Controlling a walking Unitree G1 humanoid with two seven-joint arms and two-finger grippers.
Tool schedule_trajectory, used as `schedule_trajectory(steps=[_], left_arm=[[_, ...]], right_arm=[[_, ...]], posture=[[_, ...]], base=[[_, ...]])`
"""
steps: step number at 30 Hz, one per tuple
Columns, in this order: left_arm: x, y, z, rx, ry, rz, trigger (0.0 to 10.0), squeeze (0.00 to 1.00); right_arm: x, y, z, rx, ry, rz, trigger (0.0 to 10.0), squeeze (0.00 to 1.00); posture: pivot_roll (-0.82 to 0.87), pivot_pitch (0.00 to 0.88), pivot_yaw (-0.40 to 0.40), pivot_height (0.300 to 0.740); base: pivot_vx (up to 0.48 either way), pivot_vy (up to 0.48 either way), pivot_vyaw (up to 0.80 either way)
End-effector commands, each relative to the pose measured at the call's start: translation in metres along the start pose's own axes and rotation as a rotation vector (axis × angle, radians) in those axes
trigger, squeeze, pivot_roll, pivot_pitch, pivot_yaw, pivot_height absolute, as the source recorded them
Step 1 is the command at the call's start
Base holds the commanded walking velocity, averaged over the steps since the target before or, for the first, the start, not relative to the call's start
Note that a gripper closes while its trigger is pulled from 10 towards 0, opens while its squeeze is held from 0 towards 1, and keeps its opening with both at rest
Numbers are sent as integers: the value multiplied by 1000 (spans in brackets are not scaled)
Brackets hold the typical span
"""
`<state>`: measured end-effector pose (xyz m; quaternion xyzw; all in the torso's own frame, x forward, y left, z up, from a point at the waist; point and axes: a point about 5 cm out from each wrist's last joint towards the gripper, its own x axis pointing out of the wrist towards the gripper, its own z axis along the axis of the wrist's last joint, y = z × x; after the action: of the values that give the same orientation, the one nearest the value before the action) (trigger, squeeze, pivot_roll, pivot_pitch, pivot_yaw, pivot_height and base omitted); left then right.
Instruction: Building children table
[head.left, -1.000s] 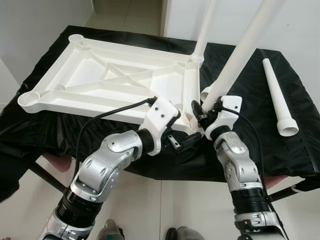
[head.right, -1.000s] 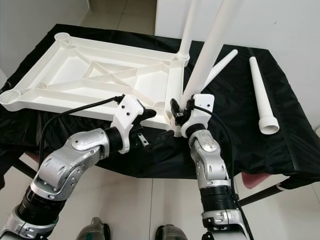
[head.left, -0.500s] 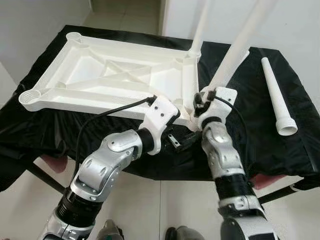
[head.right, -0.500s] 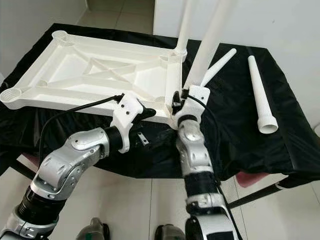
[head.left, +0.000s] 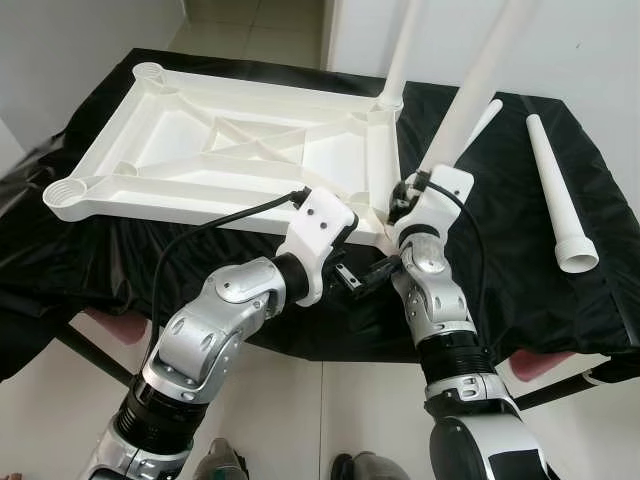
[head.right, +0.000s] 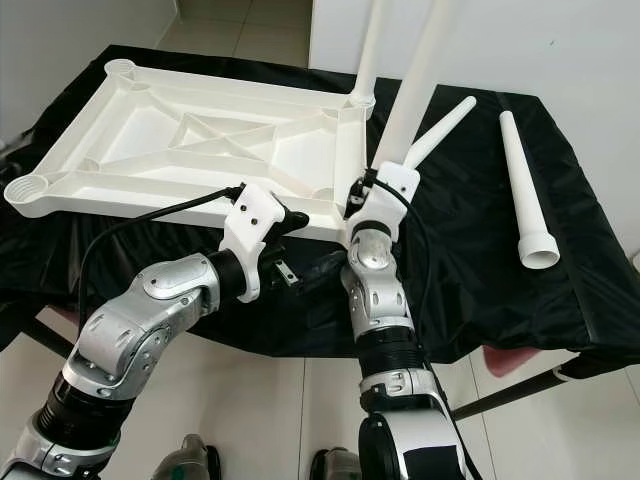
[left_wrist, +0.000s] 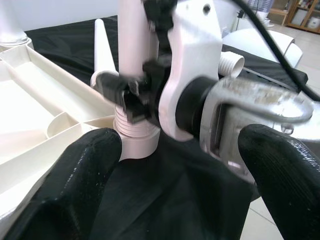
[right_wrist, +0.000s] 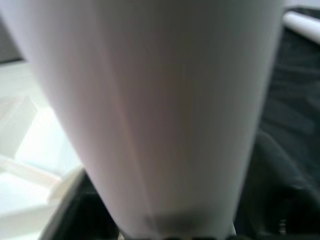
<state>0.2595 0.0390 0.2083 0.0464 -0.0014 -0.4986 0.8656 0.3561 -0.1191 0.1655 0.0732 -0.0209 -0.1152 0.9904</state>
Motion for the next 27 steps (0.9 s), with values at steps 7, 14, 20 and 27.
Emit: schedule_trajectory(steps=[7,14,20,27], left_arm=[[2,-5,3,4,-13,-26,10000,0],[4,-6,4,3,-20,-28,10000,0],[6,-6,5,1,-29,-25,10000,0],[6,-6,5,10,-23,-34,10000,0]], right_arm=[[-1,-8,-3,-3,-42,50,10000,1000],[0,-17,2,15,-86,182,10000,0],[-2,-29,-1,-26,-82,394,10000,0],[0,-46,-6,-101,-75,546,10000,0]], posture=[[83,58,-49,740],[78,50,-51,740],[73,42,-50,740],[71,50,-49,740]], base=[[0,0,0],[0,0,0],[0,0,0],[0,0,0]])
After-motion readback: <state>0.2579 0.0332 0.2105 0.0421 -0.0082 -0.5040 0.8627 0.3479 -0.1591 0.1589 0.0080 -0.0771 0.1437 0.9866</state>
